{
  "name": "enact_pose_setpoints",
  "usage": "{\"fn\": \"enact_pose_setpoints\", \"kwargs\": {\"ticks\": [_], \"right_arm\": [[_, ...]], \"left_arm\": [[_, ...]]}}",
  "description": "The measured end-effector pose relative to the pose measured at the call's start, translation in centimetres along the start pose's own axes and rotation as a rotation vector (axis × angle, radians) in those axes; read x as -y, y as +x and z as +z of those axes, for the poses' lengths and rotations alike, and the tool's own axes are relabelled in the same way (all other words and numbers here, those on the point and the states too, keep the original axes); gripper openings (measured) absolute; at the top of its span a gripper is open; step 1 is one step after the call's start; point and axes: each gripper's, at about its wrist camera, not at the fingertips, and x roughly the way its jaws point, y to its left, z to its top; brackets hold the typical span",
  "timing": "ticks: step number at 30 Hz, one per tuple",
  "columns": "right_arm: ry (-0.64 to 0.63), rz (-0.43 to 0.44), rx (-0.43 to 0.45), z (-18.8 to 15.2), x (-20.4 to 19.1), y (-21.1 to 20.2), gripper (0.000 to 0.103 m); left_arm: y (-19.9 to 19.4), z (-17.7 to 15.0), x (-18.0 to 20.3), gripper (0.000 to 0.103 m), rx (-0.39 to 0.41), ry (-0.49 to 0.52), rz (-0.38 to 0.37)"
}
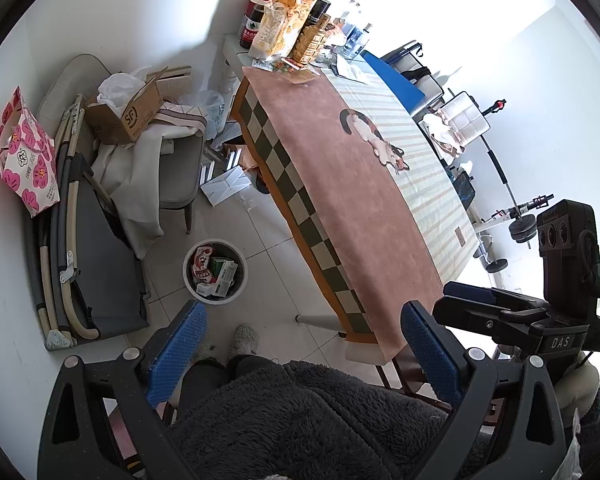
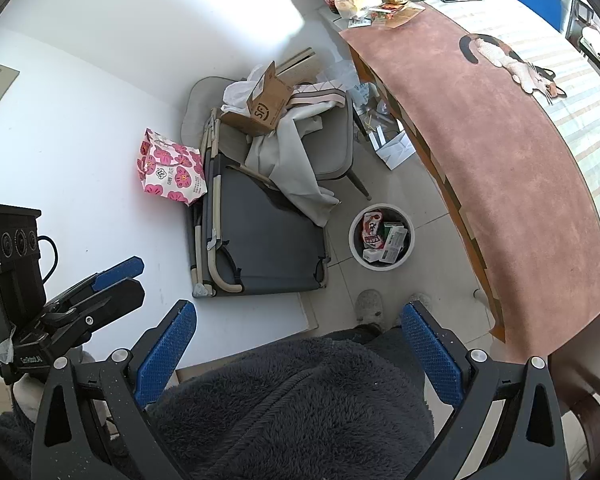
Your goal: Collect trash
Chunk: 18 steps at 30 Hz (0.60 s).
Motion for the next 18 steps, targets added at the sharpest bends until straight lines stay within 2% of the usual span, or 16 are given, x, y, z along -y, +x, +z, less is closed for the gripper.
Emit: {"fn": "enact_pose_setpoints", "kwargs": {"ticks": [18], "right_arm": [[0.006, 0.001, 0.005, 0.03, -0.08, -0.04, 0.103]], "left_arm": [[-0.46, 0.39, -0.23, 0.100, 0.001, 0.009, 0.002]]}}
